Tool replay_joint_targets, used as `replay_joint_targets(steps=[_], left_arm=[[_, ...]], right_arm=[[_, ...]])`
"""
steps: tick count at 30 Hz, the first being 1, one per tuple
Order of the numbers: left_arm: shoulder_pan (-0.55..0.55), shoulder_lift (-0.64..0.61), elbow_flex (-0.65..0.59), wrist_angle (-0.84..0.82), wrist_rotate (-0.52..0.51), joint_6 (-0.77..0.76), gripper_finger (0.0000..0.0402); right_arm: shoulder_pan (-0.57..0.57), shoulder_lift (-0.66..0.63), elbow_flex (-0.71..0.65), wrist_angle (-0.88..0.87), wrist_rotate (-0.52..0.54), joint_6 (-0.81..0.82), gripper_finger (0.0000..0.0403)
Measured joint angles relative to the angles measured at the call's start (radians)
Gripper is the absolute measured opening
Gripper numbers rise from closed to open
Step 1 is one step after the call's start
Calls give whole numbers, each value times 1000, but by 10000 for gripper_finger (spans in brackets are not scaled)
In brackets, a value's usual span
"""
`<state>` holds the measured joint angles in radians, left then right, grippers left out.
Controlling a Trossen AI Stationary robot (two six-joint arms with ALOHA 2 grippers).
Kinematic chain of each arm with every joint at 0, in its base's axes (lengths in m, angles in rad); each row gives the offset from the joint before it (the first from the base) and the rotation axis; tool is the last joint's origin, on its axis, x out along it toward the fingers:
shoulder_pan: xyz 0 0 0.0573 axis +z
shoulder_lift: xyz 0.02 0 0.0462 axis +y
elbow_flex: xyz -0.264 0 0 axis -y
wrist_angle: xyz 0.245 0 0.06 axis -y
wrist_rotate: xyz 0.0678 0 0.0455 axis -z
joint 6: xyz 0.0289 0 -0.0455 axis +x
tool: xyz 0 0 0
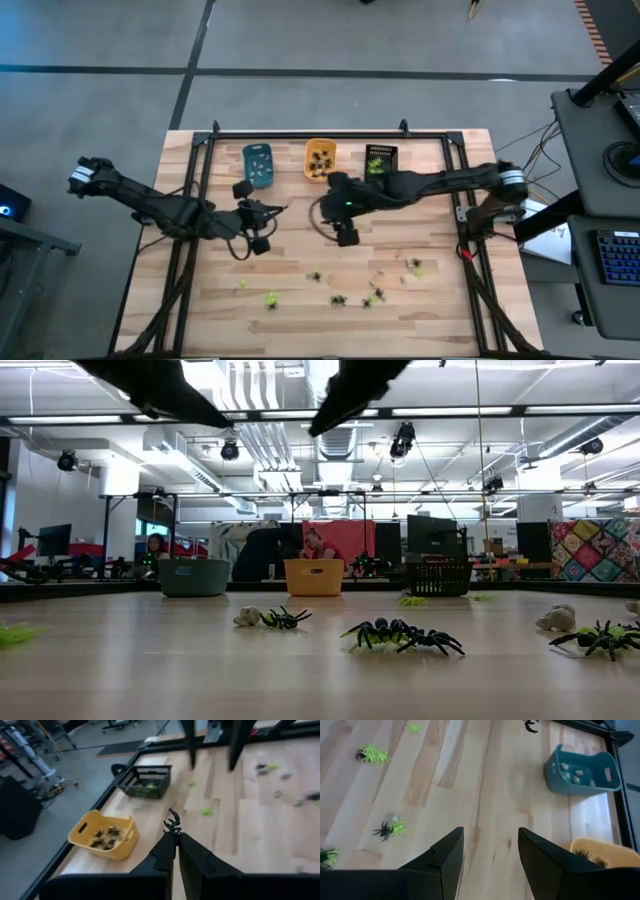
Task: Sort Halloween decoration
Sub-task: Put the black spider into the orange bin
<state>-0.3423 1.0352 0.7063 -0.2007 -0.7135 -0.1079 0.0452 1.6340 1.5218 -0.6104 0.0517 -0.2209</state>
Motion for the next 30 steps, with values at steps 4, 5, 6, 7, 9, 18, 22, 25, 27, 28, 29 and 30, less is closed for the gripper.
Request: replay_joint_targets(steps=[4, 5, 6, 7, 9, 18, 22, 25, 27, 28, 29, 30], left_arm=[[76, 46, 0, 80, 48, 65, 0], [102, 61, -1, 99, 77, 80, 0], [130, 78, -1, 128, 117, 95, 0], [162, 95, -1, 152, 154, 114, 0], [232, 129, -2, 194, 222, 152, 0], [575, 358, 60, 375, 519, 245, 0], [664, 490, 138, 404, 574, 246, 0], [712, 586, 206, 403, 575, 248, 0], [737, 642, 246, 394, 575, 248, 0], [748, 664, 265, 389, 575, 248, 0], [758, 683, 284, 384, 576, 248, 0], [766, 702, 301, 379, 575, 248, 0]], right_arm=[[0, -117, -163, 97, 0, 61, 178], [1, -139, -194, 114, 0, 78, 178], [2, -164, -222, 127, 1, 99, 178], [3, -186, -247, 129, 1, 113, 178], [4, -222, -285, 138, 1, 149, 178], [9, -301, -382, 185, 1, 203, 178], [9, -302, -401, 185, 1, 223, 178], [9, -299, -420, 205, 2, 238, 178], [9, -299, -433, 203, 2, 249, 178], [9, -299, -437, 203, 2, 254, 178], [9, -299, -441, 205, 2, 258, 178], [9, -299, -445, 204, 2, 265, 178]])
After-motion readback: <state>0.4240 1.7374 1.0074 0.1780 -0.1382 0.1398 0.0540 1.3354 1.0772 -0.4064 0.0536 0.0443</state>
